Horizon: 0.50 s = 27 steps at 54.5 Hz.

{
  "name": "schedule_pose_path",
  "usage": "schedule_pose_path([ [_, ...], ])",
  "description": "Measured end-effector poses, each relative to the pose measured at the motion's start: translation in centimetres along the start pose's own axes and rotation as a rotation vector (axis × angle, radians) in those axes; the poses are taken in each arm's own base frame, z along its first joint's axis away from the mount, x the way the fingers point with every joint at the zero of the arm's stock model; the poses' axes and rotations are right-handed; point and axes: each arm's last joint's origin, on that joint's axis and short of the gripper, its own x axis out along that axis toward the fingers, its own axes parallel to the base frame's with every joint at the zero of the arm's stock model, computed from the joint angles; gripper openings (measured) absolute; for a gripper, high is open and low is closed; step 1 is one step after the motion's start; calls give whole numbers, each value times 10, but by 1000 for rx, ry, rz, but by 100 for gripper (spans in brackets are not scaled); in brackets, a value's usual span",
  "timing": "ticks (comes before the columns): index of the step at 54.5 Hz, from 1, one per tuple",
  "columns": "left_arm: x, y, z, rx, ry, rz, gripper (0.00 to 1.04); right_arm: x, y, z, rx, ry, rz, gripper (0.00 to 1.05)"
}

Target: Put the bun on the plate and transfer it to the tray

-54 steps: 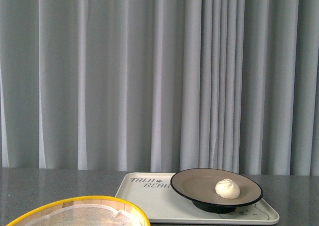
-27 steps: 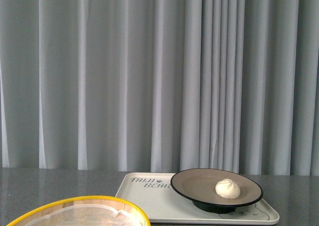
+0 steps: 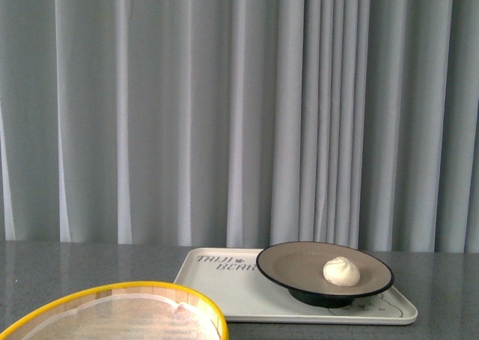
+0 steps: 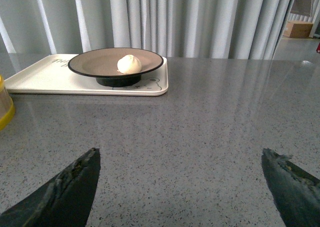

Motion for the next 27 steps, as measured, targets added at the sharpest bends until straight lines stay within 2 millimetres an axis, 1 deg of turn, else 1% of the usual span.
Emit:
schedule_pose_path([
  [4, 0, 0, 0, 0, 0, 0, 98, 0, 0, 0, 0, 0, 0, 95],
  [27, 0, 0, 0, 0, 0, 0, 98, 0, 0, 0, 0, 0, 0, 96],
])
